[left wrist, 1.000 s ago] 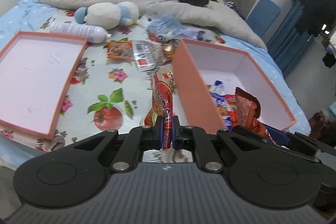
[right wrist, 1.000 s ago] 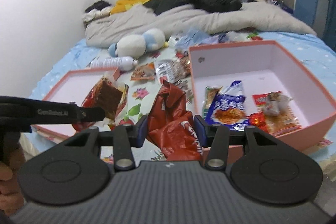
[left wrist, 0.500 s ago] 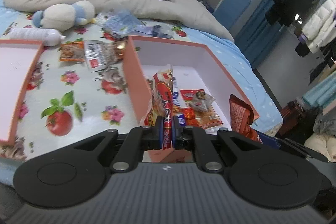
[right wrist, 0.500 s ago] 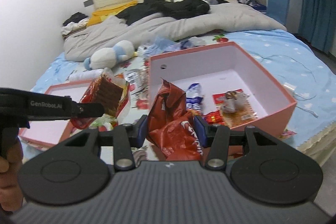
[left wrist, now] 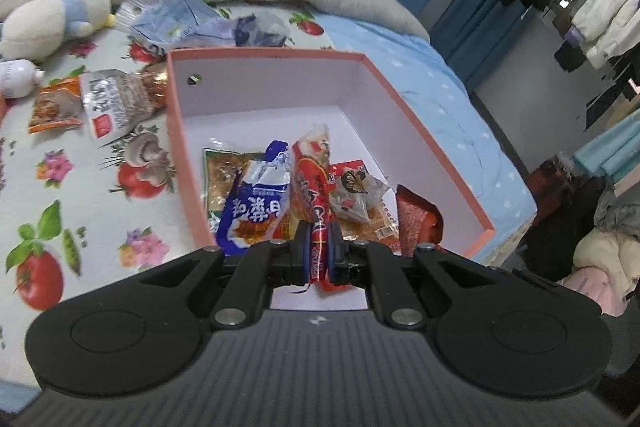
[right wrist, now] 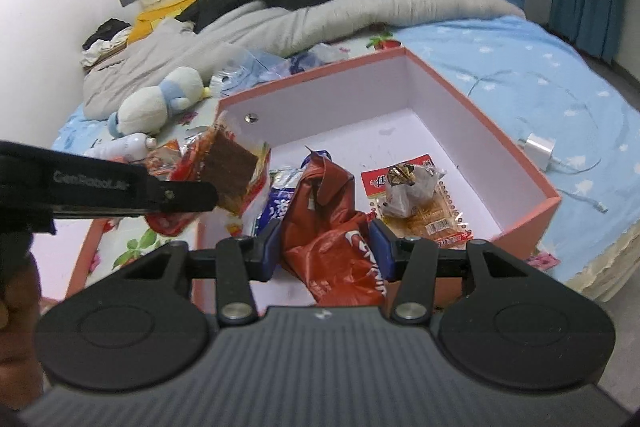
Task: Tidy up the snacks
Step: 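Carry the candy stick and foil wrapper over the open box with both tools, then open both tools to drop the candy stick and foil wrapper into the box, then withdraw both tools from the box back toward the remaining snacks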
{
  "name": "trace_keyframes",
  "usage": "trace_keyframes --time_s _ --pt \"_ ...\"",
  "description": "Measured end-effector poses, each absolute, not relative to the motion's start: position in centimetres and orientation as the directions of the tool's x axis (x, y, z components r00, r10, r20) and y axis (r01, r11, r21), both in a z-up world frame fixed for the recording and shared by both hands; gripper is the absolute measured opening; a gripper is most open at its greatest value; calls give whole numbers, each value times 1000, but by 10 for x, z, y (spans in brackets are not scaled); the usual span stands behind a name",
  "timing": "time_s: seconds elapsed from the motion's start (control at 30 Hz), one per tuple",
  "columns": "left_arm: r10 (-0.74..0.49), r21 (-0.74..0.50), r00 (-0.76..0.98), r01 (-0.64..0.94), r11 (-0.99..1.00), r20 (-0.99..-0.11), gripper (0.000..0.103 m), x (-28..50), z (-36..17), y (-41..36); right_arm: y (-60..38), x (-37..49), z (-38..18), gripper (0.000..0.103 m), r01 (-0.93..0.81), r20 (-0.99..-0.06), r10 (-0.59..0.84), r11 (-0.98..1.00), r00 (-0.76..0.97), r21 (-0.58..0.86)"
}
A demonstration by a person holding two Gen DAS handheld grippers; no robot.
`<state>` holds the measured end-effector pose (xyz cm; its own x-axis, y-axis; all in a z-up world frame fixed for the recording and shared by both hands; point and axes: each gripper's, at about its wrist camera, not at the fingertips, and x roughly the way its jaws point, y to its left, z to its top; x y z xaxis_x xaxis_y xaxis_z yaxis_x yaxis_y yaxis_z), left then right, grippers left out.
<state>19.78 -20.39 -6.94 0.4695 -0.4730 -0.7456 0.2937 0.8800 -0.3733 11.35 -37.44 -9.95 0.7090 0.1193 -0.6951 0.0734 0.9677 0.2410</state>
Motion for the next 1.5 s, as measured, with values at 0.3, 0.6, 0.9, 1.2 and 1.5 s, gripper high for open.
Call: trace_keyframes --time_s 0.3,0.6,0.9,1.2,1.5 --pt "-471 -374 421 294 879 -776 9 257 -99 -236 -395 166 -130 47 79 -733 122 969 670 234" --pt "-460 -383 403 259 886 -791 35 283 -119 -238 -404 189 -142 49 93 -746 137 962 652 258" --pt "-455 -380 436 252 890 -776 56 260 -106 -223 -395 171 -126 49 95 -725 134 959 675 266" --pt "-443 -359 513 260 896 -735 60 204 -66 -194 -369 128 -95 49 47 -673 172 955 719 293" --pt "-416 -329 609 256 909 -675 60 139 -30 -154 -345 77 -65 49 16 -603 169 957 779 288"
